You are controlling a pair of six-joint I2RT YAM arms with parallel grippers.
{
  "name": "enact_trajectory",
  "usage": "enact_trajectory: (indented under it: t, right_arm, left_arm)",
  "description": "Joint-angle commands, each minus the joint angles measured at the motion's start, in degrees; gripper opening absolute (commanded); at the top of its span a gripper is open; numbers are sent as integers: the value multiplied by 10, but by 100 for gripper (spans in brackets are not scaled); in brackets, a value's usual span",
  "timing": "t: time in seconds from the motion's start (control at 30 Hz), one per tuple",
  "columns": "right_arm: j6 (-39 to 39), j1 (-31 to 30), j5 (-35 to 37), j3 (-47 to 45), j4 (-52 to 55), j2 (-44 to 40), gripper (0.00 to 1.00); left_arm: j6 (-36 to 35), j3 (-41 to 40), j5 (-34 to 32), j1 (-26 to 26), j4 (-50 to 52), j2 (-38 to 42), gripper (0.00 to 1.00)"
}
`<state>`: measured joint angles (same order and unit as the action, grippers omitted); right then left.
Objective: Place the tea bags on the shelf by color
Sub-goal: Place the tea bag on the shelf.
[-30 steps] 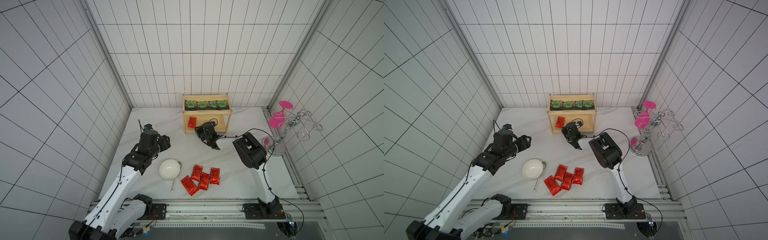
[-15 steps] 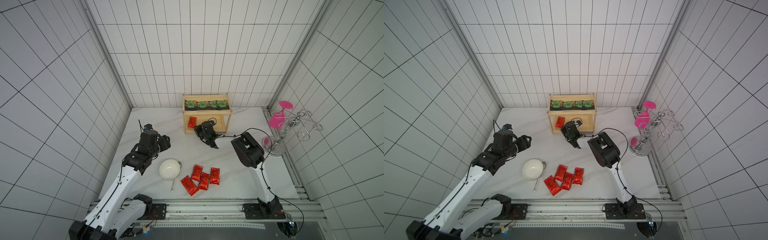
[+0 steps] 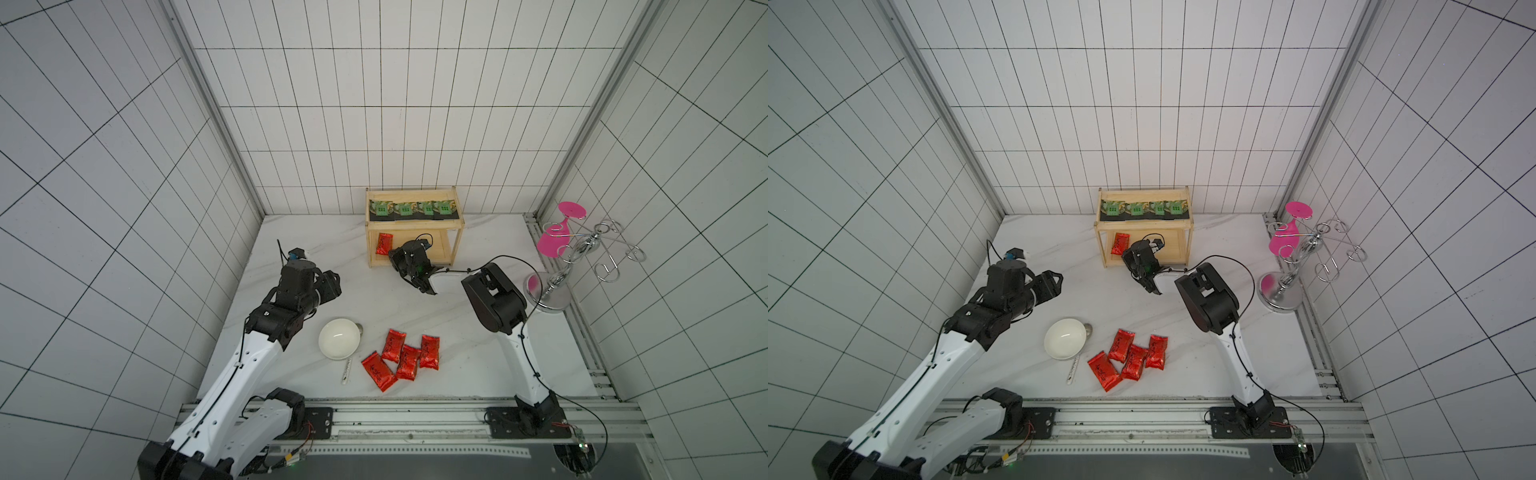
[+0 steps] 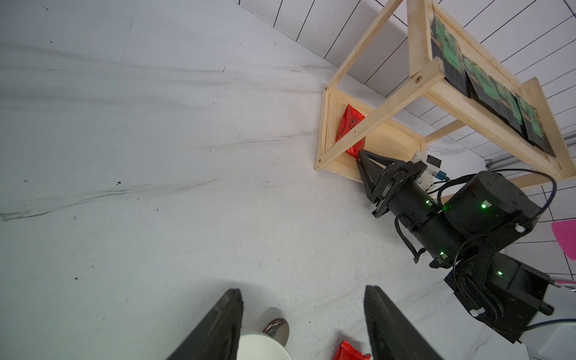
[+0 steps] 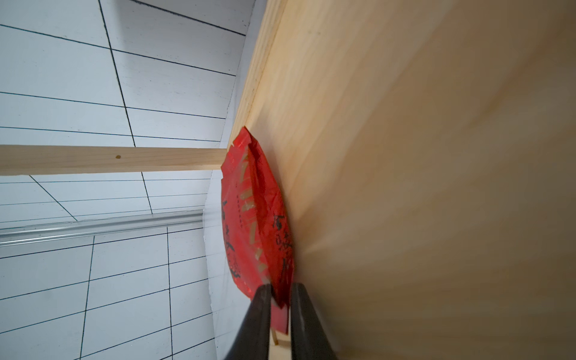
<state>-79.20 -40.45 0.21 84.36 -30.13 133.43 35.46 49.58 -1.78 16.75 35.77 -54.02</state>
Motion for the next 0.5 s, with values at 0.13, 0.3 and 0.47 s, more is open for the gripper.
enact_trajectory:
  t: [0.13,0.3,0.47]
  right_arm:
    - [-3,9,-7,18,-4,20,7]
    - [-1,11,-10,15,-5,17,0]
    - [23,13,-25,12,-10,8,0]
  left_arm:
    - [-9,-6,-4,-4,-8,4,65]
    - [-9,-6,-2,-7,-9,2,66]
    - [-9,-7,1,-11,-9,1,65]
